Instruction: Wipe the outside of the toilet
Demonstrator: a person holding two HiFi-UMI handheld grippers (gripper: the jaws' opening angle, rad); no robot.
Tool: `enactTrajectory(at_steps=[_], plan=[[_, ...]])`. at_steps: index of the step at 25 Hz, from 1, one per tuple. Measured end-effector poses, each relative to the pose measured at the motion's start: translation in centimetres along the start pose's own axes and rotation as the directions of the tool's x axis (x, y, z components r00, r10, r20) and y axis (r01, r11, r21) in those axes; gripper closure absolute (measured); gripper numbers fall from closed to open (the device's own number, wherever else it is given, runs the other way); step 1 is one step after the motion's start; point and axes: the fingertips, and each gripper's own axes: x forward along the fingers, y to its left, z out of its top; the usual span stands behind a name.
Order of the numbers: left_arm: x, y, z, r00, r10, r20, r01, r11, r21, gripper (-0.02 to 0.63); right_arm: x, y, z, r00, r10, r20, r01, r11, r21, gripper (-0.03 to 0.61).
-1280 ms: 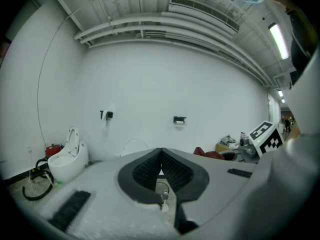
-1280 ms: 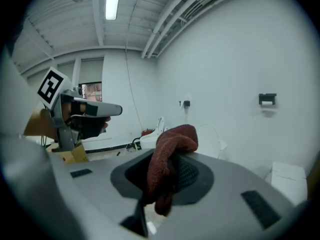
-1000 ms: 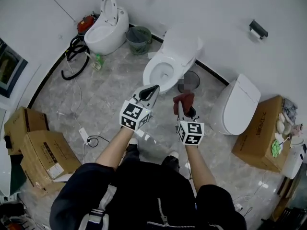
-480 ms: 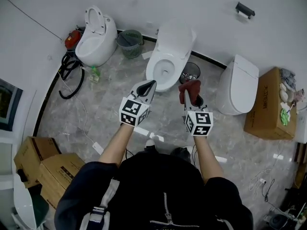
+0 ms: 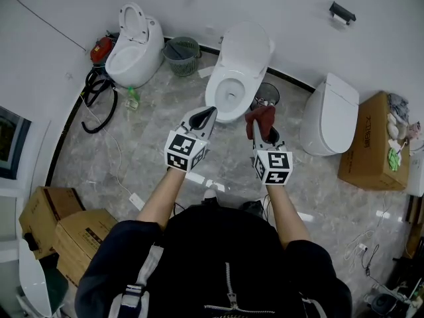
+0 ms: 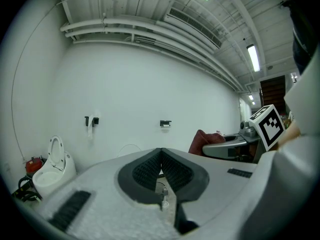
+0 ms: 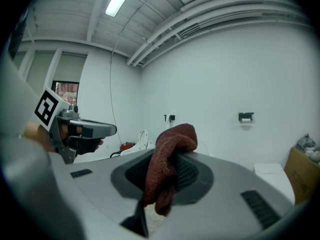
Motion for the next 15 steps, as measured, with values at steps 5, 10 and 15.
enactTrajectory(at_steps=[5, 10, 15], plan=[[-0.3, 0.4, -0.1, 1.0, -0.003, -0.003, 0.003, 1.0, -0.005, 0.606, 0.1, 0.3, -0.2, 1.0, -0.005, -0.009, 0.005, 1.0, 0.003, 0.5], [-0.6, 0.7, -0.2, 1.0, -0.005, -0.003, 0.005, 1.0, -0.008, 0.606, 0.2, 1.0, -0.2, 1.0, 0.001, -0.009, -0.001, 1.0, 0.002, 0.5], [-1.3, 0.9, -0.4, 1.0, -0.004, -0.005, 0.004, 1.0, -0.011, 0.606, 0.2, 2.0, -0.3, 1.0, 0.011, -0.009, -0.011, 1.0, 0.003, 0.5]])
